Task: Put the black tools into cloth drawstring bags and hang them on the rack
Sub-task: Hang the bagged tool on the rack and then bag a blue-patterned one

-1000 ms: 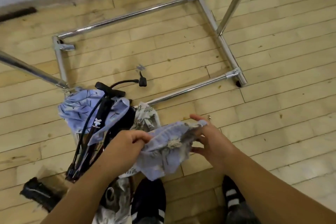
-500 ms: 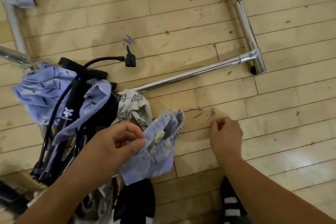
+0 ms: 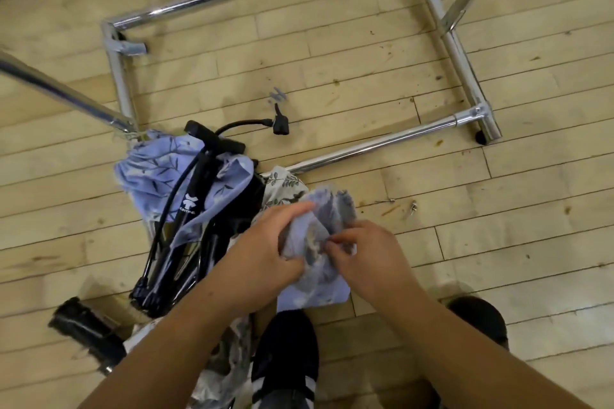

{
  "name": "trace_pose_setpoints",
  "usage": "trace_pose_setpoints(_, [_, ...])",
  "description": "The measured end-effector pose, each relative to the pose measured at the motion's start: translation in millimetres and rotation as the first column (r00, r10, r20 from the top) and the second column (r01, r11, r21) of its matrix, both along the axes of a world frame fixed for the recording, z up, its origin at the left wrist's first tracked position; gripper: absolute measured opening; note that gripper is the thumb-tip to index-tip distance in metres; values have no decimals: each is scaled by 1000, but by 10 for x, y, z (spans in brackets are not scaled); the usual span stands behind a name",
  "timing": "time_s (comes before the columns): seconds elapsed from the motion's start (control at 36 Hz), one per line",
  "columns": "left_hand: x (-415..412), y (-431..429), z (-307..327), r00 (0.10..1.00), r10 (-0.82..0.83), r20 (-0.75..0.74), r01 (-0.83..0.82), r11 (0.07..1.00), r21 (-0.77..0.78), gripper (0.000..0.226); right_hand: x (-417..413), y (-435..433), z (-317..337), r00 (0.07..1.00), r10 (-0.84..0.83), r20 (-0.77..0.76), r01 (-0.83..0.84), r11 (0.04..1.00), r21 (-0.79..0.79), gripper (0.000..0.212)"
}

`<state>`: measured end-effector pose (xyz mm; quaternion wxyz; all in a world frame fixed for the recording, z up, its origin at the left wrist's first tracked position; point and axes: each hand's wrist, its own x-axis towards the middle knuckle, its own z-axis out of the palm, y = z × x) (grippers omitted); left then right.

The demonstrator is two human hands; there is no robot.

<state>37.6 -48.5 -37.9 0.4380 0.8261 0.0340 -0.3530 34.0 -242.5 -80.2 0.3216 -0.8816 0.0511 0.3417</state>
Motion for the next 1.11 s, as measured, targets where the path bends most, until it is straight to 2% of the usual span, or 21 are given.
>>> trace_pose_setpoints(0.11, [-238,134,57,992,119,33,-115,990,-86,56,-63,-86,24,988,95,-124,-120,971,-207,38])
trace_pose_setpoints(0.19, [-412,300,-16,959,279,48,-277,960,-50,42,-81,-164,80,987,128,-101,-147,967,-208,35])
trace_pose_setpoints(0.25, [-462,438,-58,869,494,41,-495,869,24,27,-93,-216,129,987,155,-47,-161,955,-247,42])
trace_pose_setpoints(0.28, [-469,509,-62,816,568,107,-576,814,79,23,-90,-223,157,987,162,-15,-161,952,-260,42])
trace_pose_setpoints(0.33, [-439,630,-37,745,551,376,-638,753,158,21,-34,-200,210,992,110,52,-94,963,-253,36])
trace_pose_setpoints(0.36, [-393,676,-20,700,538,470,-667,728,159,20,-14,-184,211,995,64,80,-44,971,-235,40])
trace_pose_setpoints(0.42, [-232,807,-46,582,604,544,-760,643,99,11,37,-167,156,994,-36,104,54,983,-176,62])
trace_pose_setpoints(0.44, [-144,903,-108,535,652,538,-807,583,94,6,75,-164,102,994,-53,93,67,986,-150,78])
trace_pose_setpoints(0.47, [-61,1013,-206,520,688,507,-833,539,123,13,131,-145,74,997,-60,55,67,988,-139,93])
trace_pose_setpoints(0.5, [-2,1137,-332,566,700,436,-817,546,184,25,176,-127,12,996,-94,-4,93,989,-117,106])
trace_pose_setpoints(0.53, [37,1235,-456,645,686,336,-763,595,252,38,225,-92,-36,982,-161,-98,152,984,-98,113])
trace_pose_setpoints(0.58, [16,1311,-674,810,573,122,-576,742,343,54,265,-52,-178,881,-357,-312,351,933,-77,108])
trace_pose_setpoints(0.61, [-3,1321,-752,870,485,86,-481,802,354,53,263,-57,-264,825,-420,-378,422,903,-81,93])
trace_pose_setpoints(0.67, [-47,1333,-811,929,350,119,-367,832,416,41,215,-63,-315,799,-458,-390,465,881,-81,44])
trace_pose_setpoints(0.69, [-30,1332,-772,938,319,132,-344,823,451,35,209,-64,-264,798,-472,-374,489,871,-57,28])
trace_pose_setpoints(0.78, [-25,1318,-646,963,247,109,-268,821,504,18,232,-76,33,768,-530,-359,585,809,59,27])
trace_pose_setpoints(0.83, [3,1288,-598,964,232,130,-266,812,520,15,298,-91,250,752,-543,-373,619,777,116,21])
trace_pose_setpoints(0.92, [10,1230,-511,949,248,193,-313,809,498,36,383,-97,521,756,-580,-303,643,744,182,22])
trace_pose_setpoints(0.97, [13,1140,-372,933,153,325,-320,765,558,46,423,-104,603,731,-635,-248,682,694,232,27])
trace_pose_setpoints(1.06, [67,1004,-56,850,102,516,-454,638,622,42,426,-67,608,599,-737,-312,797,512,320,28])
trace_pose_setpoints(1.11, [122,935,179,833,144,535,-473,687,551,40,421,-57,567,502,-767,-399,856,376,354,27])
